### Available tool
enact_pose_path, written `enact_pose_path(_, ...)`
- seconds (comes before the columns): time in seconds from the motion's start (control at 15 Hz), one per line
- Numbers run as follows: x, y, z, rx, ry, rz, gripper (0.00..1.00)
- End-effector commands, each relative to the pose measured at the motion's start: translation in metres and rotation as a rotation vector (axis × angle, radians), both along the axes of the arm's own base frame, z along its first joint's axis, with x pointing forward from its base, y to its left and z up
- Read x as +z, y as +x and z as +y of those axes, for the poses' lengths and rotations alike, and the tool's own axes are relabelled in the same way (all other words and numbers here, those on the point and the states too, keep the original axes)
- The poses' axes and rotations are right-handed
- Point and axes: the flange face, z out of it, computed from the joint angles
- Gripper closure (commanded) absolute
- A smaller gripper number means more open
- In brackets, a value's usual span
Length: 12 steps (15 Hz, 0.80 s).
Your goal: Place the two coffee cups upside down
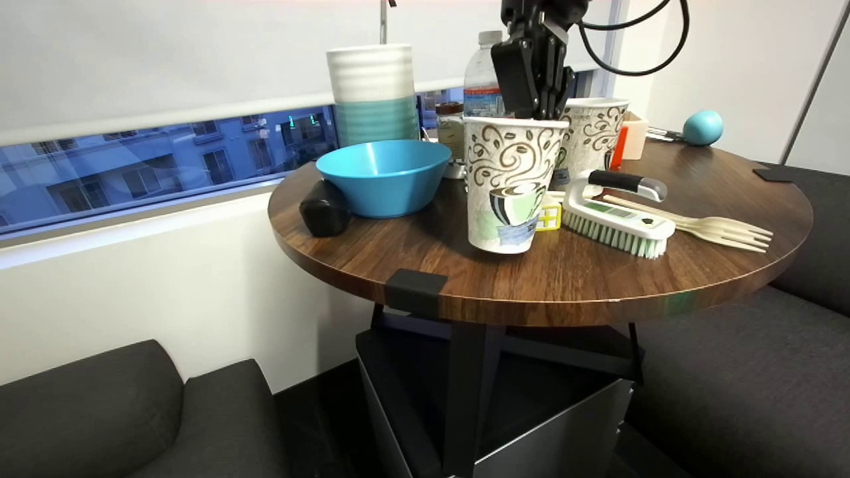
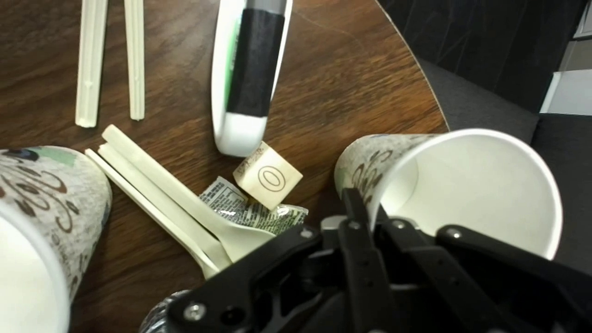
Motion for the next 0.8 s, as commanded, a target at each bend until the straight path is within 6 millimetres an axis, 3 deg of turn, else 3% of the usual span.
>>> enact_pose_path(0.0,0.029,-0.016,-0.010,0.004,0.011,0.000,0.99)
enact_pose_path(0.33,0.089,-0.059,-0.033,-0.039,-0.071,-0.015,0.99)
enact_pose_path(0.53,0.127,-0.083,-0.060,-0.211,-0.099,-0.042,0.99)
enact_pose_path(0.73,0.153,-0.093,-0.084,-0.378,-0.112,-0.072,0.99)
